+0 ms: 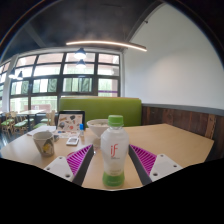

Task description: Pour water

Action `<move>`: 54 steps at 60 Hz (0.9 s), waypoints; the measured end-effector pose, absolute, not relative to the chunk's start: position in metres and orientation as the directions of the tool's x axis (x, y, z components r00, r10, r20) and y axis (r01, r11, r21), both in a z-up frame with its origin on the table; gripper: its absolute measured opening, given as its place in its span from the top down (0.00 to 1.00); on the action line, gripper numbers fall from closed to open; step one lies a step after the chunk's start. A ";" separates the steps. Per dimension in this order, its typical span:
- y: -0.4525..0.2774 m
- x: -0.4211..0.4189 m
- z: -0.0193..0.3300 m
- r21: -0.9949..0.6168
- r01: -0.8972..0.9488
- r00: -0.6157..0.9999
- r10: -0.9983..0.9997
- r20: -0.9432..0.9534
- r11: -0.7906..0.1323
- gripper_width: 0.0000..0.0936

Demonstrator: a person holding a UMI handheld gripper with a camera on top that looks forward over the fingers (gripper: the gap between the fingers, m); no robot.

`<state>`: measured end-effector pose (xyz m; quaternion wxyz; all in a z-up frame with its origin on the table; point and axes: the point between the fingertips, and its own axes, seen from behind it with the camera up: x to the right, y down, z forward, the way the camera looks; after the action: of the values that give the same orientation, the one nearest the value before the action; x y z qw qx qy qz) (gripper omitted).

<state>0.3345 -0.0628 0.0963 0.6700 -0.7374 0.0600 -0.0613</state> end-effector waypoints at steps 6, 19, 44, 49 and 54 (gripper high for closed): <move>-0.029 0.344 0.098 -0.996 0.012 0.977 -0.209 0.029 -0.085 0.29; -0.010 0.348 0.095 -0.998 -0.006 0.974 -0.228 0.009 -0.067 0.59; 0.018 0.279 0.164 -0.823 0.546 0.797 -0.204 0.568 -0.160 0.68; 0.032 0.246 0.194 -0.532 0.823 0.504 -0.178 0.845 -0.196 0.68; 0.048 0.216 0.212 -0.103 0.974 0.074 -0.147 0.986 -0.200 0.68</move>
<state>0.2163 0.0477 0.2121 0.5006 -0.5352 -0.3863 -0.5601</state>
